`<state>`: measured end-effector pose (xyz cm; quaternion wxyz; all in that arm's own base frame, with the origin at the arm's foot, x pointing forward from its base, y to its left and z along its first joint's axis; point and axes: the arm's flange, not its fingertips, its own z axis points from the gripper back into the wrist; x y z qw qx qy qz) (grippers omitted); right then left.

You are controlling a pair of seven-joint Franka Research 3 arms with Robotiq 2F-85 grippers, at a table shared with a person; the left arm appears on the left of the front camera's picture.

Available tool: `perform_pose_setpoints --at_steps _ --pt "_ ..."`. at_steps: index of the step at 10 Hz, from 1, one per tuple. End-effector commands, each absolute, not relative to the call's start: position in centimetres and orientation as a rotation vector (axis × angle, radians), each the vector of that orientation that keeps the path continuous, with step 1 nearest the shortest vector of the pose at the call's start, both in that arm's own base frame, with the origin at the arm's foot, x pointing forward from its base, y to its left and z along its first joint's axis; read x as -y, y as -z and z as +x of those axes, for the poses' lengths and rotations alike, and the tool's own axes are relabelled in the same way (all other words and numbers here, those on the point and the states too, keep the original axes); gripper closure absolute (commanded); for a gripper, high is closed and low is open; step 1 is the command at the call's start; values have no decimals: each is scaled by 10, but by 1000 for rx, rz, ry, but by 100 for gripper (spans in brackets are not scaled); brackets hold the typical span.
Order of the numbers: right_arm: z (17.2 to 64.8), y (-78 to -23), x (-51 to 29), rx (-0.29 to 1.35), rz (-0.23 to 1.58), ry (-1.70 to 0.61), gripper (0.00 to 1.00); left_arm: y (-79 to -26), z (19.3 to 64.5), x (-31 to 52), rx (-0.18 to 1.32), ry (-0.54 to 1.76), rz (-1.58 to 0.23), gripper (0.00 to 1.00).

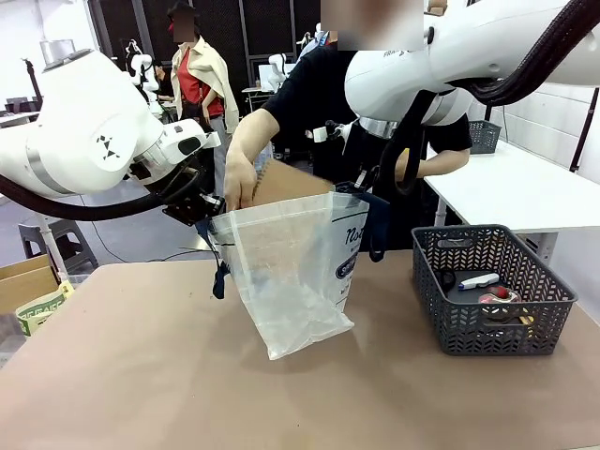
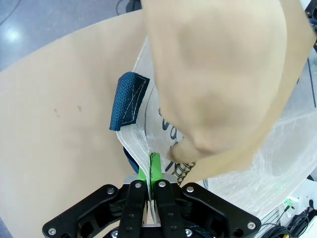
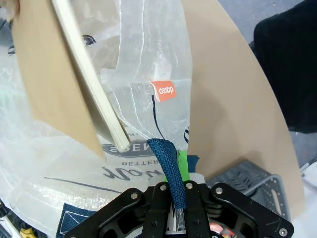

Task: Transfer purchased items from the store into the shopping bag.
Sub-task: Move the Reusable shopping bag to the right side of the table.

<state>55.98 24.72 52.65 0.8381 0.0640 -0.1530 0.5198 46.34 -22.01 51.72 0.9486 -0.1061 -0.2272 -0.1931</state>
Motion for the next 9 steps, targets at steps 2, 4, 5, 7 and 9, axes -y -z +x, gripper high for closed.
perform_pose_setpoints --at_steps 2,4,5,7,9 --pt "561 -525 -244 318 133 -1096 100 -518 464 217 470 388 -215 100" --pt "561 -525 -244 318 133 -1096 100 -518 464 217 470 388 -215 100" --pt "561 -525 -244 318 133 -1096 100 -518 464 217 470 388 -215 100" --pt "561 -525 -244 318 133 -1096 100 -518 464 217 470 388 -215 100" --pt "561 -525 -244 318 133 -1096 100 -518 464 217 470 388 -215 100"
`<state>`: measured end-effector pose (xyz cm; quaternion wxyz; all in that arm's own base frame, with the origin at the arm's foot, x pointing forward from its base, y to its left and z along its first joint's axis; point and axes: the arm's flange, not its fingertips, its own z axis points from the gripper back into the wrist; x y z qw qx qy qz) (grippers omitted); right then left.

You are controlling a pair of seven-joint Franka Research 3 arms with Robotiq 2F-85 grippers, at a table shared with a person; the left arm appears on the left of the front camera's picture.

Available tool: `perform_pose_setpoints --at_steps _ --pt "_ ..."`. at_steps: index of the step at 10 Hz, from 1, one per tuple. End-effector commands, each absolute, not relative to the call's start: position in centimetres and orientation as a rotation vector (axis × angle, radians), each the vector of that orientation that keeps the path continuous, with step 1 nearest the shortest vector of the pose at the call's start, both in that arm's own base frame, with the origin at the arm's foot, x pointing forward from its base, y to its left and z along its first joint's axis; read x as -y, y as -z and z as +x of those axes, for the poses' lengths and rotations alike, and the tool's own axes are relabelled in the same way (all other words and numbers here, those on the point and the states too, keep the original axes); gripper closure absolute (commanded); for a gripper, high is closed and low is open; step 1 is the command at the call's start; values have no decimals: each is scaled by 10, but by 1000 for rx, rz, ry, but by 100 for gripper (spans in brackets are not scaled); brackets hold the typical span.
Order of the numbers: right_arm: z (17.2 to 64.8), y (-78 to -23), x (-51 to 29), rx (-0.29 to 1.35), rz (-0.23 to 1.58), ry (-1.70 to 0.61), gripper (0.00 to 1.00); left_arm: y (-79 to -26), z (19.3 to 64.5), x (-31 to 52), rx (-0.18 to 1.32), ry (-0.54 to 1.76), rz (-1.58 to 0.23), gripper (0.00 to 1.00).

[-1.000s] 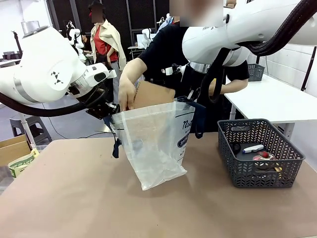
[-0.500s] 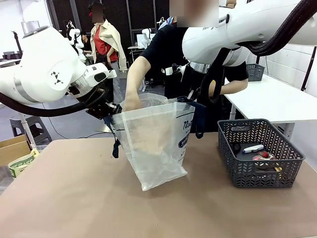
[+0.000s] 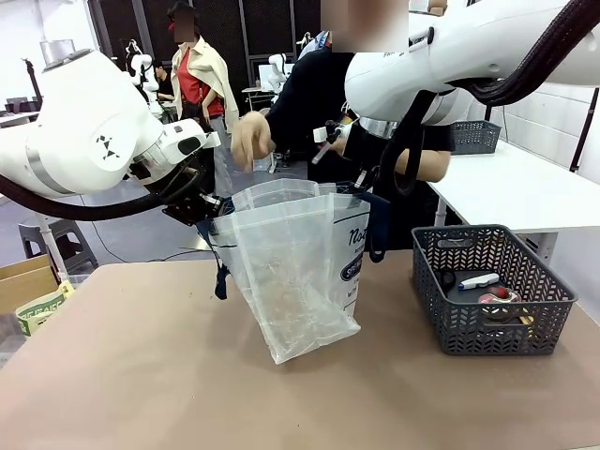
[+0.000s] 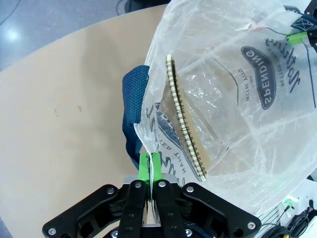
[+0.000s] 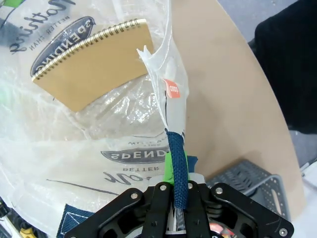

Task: Transfer purchased items from the store into the shopping bag.
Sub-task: Move the Reusable shopping bag to the right side of the table.

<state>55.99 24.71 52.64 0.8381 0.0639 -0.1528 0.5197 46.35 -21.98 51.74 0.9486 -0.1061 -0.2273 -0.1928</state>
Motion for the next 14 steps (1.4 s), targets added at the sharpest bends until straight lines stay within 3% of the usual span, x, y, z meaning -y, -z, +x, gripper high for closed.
perform_pose_setpoints --at_steps 1,6,14 --pt "561 -525 -244 318 133 -1096 100 -518 464 217 470 388 -215 100" --pt "561 -525 -244 318 133 -1096 100 -517 464 220 463 392 -216 100" --pt "561 -524 -249 244 70 -1143 100 -530 478 217 406 631 -112 100"
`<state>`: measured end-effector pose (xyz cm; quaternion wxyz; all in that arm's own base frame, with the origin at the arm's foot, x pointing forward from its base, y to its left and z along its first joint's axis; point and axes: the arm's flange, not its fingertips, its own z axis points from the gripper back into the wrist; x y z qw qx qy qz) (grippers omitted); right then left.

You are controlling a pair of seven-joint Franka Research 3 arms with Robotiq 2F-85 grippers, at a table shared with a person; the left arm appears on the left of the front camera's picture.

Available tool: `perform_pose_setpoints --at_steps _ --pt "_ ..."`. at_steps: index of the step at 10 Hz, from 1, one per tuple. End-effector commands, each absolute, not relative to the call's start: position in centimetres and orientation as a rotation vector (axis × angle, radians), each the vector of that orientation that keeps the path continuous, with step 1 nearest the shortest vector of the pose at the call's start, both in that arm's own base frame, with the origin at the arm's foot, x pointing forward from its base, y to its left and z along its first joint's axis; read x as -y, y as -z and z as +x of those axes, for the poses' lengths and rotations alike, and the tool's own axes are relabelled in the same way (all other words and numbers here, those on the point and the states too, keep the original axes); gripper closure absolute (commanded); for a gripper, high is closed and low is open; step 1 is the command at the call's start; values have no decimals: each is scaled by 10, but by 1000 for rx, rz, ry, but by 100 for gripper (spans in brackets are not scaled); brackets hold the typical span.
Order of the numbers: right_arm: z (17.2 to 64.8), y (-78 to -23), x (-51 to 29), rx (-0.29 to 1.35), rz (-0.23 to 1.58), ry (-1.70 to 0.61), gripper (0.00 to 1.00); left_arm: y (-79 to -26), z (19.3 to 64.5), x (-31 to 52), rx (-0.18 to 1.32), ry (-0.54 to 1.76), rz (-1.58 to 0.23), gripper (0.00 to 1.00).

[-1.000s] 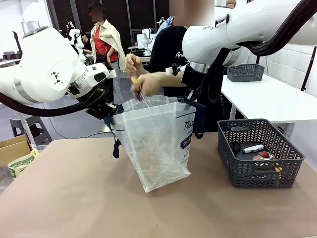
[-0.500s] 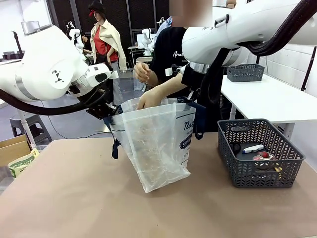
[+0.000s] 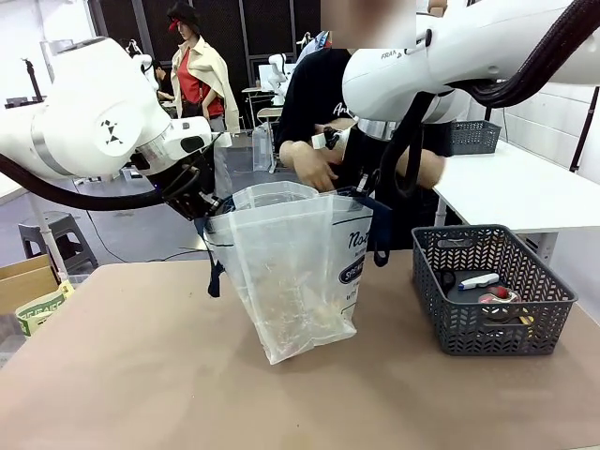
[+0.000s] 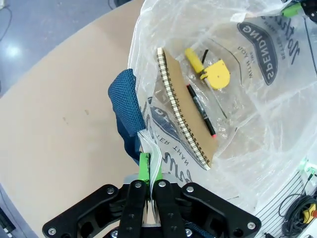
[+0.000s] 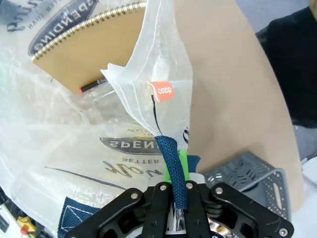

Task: Transfer purchased items from the store into the shopping bag.
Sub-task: Move the Reusable shopping bag to the right side of the table.

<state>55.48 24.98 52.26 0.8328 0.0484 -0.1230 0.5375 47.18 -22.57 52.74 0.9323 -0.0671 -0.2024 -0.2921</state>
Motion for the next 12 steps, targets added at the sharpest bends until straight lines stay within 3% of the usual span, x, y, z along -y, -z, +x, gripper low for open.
perform_pose_setpoints --at_steps 1,12 --pt "561 -524 -248 247 68 -1144 100 -528 480 214 401 628 -110 100" --pt "567 -538 -236 137 -42 -1242 100 -526 479 210 376 795 -36 100"
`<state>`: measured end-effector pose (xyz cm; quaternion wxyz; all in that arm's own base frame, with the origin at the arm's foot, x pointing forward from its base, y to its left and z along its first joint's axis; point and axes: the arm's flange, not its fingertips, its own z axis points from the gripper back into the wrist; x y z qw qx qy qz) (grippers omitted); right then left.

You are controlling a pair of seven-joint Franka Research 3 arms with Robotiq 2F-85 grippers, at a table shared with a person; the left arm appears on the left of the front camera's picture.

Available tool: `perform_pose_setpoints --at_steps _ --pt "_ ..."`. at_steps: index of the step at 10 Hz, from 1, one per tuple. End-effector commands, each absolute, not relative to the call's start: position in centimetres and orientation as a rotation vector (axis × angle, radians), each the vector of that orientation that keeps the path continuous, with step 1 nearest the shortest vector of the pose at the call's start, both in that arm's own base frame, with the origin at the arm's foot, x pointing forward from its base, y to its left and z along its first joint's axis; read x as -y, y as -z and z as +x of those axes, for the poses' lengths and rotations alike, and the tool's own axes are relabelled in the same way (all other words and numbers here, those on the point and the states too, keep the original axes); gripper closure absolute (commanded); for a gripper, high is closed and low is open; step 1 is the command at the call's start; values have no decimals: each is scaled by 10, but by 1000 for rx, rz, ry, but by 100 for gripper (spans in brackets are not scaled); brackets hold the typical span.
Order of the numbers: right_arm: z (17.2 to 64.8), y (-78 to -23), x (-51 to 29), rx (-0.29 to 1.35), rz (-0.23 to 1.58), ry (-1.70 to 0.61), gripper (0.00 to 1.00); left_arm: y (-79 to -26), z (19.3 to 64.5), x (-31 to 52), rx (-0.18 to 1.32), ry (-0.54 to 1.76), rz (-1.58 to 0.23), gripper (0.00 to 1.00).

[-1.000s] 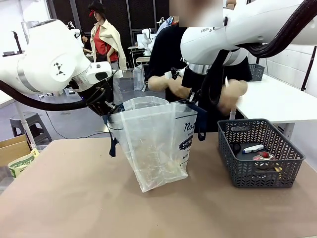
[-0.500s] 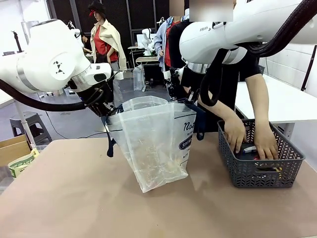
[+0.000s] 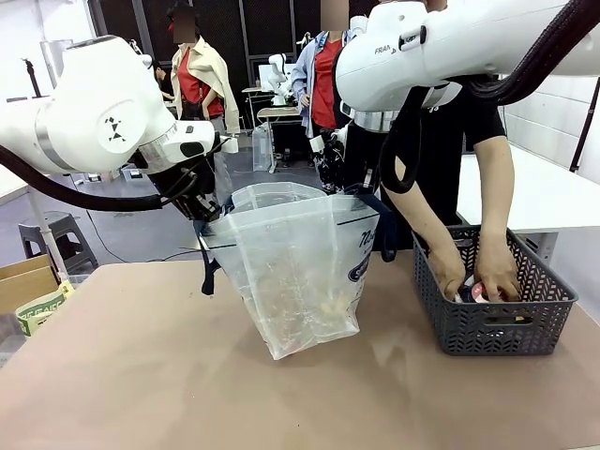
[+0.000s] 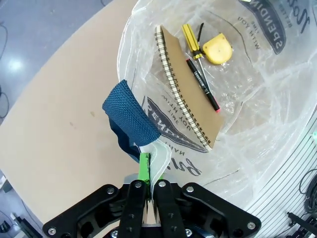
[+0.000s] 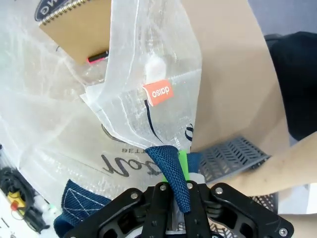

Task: Transfer purchased items from the store into the shopping bag.
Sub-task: Move the Reusable shopping bag to the right side of the table.

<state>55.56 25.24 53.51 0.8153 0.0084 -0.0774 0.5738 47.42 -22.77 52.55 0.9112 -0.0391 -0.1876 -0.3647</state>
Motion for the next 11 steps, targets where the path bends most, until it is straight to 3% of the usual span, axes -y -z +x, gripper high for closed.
perform_pose_setpoints --at_steps 1,11 --pt "567 -537 -235 143 -39 -1234 100 -526 479 210 379 797 -38 100" --pt "557 -534 -252 163 19 -1222 100 -526 474 229 390 759 -80 100"
